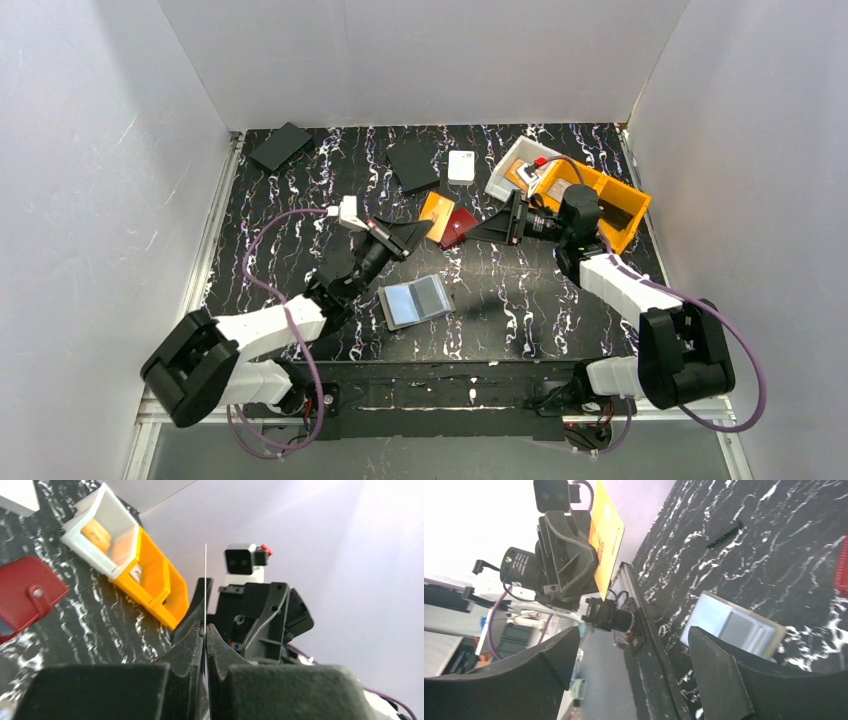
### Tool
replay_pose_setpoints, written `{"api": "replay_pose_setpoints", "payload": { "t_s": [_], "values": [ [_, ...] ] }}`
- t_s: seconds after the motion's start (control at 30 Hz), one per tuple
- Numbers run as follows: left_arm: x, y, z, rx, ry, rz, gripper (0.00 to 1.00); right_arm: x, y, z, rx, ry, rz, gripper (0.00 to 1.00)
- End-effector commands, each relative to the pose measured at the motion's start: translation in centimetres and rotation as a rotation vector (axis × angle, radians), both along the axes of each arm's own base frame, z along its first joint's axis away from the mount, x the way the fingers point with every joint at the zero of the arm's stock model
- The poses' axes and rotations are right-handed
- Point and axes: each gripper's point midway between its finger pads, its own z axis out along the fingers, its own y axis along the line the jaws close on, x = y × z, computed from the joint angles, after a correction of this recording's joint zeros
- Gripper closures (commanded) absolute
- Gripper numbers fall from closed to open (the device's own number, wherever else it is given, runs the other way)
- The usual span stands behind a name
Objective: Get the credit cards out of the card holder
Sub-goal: Remove the credit card from the card holder.
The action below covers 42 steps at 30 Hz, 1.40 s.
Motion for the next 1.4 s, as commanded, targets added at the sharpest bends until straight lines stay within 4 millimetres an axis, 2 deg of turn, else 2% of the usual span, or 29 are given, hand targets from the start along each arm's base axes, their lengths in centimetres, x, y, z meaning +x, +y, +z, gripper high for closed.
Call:
{"api": "replay_pose_setpoints", "payload": {
  "t_s": [0.0, 0.1, 0.23, 0.3, 0.5, 0.6, 0.63, 0.7, 0.73, 0.87, 0.97, 1.0, 1.17, 1.27, 1.37],
  "values": [
    [1.1, -1.3, 4.6, -0.145, -0.064, -0.007, 1.0, 0.7, 1.6, 3.2, 0.107, -0.001, 0.0, 0.13],
    [1.3, -2.3, 4.6, -0.169, -0.054, -0.024, 1.0, 1.4, 1.8, 3.9, 0.14, 0.01, -0.011, 0.16],
    [1.4, -3.3, 4.1, -0.186, -0.038, -0.042, 1.0, 1.8, 1.9, 5.9, 0.208, -0.011, -0.007, 0.21],
    [1.4, -3.7, 3.9, -0.187, -0.034, -0.047, 1.0, 1.9, 2.0, 6.6, 0.233, -0.022, -0.003, 0.26],
    [1.3, -4.2, 3.2, -0.192, -0.019, -0.059, 1.0, 2.0, 2.0, 6.9, 0.252, -0.024, -0.004, 0.63],
    [1.2, -4.2, 2.9, -0.189, -0.014, -0.059, 1.0, 1.8, 1.8, 6.8, 0.244, -0.045, -0.014, 0.93],
    [1.2, -4.2, 2.8, -0.187, -0.012, -0.057, 1.0, 1.9, 1.8, 6.7, 0.235, -0.056, -0.019, 0.99],
    [1.1, -4.1, 2.4, -0.184, -0.008, -0.058, 1.0, 2.1, 1.5, 6.2, 0.208, -0.065, -0.037, 0.99],
    [1.0, -4.0, 2.3, -0.181, -0.008, -0.06, 0.96, 2.2, 1.3, 5.9, 0.194, -0.074, -0.047, 0.99],
    [0.3, -3.0, 1.1, -0.162, 0.002, -0.061, 0.55, 2.6, 0.7, 4.7, 0.096, -0.128, -0.047, 0.99],
    [-0.9, -1.8, -0.3, -0.116, 0.004, -0.11, 0.3, 2.4, 0.5, 3.5, -0.037, -0.223, 0.015, 0.99],
    [-1.4, -1.4, -1.0, -0.093, 0.008, -0.145, 0.24, 2.3, 0.4, 3.1, -0.083, -0.254, 0.045, 0.99],
    [-3.9, 0.1, -3.2, 0.033, -0.007, -0.389, 0.03, -0.5, -0.2, 2.1, -0.162, -0.365, 0.25, 0.99],
    [-6.3, -0.4, -3.0, 0.085, -0.077, -0.553, 0.02, -1.8, 0.1, 2.4, -0.14, -0.399, 0.32, 0.99],
    [-7.2, -0.8, -2.5, 0.115, -0.124, -0.618, 0.02, -2.8, 0.8, 2.4, -0.124, -0.401, 0.361, 0.99]
  ]
}}
